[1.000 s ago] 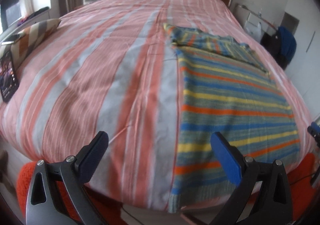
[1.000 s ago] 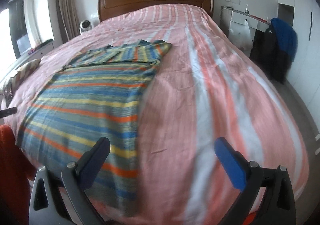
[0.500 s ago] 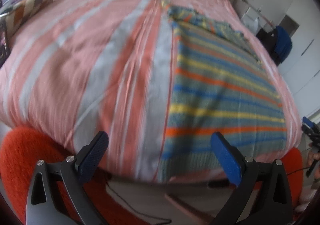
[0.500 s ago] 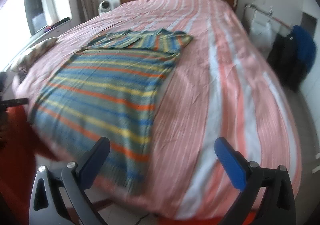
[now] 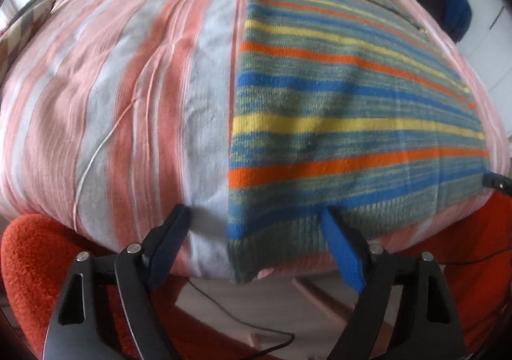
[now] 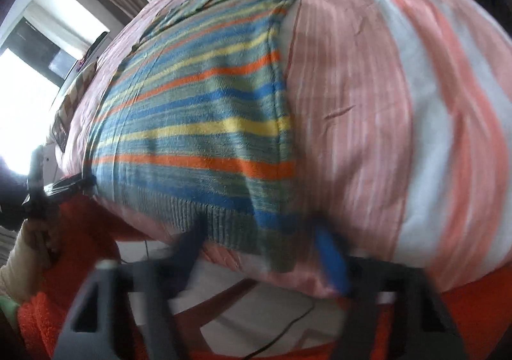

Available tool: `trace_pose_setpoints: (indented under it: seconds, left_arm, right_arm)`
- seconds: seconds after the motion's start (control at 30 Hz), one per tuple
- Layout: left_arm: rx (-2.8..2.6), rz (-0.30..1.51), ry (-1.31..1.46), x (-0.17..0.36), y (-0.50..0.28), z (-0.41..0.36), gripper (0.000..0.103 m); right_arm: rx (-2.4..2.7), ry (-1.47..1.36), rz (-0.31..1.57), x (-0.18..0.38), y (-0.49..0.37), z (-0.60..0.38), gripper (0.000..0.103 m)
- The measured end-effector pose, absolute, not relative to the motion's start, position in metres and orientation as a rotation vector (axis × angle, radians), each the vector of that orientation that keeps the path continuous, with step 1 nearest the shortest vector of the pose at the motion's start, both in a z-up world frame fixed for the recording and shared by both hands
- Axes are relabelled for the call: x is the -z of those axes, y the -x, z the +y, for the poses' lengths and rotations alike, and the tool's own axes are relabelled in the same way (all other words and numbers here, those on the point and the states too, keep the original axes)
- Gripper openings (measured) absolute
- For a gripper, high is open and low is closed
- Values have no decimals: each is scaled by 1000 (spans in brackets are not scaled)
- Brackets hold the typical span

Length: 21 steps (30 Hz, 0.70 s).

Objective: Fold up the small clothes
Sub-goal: 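Grasp the ribbed hem of the sweater with both grippers, then lift the hem with both grippers and fold it toward the collar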

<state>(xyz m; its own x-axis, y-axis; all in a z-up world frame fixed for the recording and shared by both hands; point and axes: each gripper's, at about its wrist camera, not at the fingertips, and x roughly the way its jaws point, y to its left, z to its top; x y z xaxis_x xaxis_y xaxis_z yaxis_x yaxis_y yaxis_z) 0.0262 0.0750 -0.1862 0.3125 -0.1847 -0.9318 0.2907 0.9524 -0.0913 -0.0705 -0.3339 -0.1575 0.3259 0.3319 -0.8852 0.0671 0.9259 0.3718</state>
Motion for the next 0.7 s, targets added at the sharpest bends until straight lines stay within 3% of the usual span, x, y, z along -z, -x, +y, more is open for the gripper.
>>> trace_pose_setpoints:
  seconds: [0.03,0.1,0.17,0.7]
  left_arm:
    - [309,1219,-106,188,-29,71,69]
    - [329,1257,-88,190,-29,72,29]
    - [357,1298,-55,192,-28,72,5]
    - [400,1261,50,188,-16,93,4]
  right_arm:
    - [-186,-370,1245,158,70,-332,5]
    - [-218,-396,1262,157,70,-331,5]
    - [-233,-390,1257,151,70,-328,5]
    - [-178,-460,1197,155,69,-342,5]
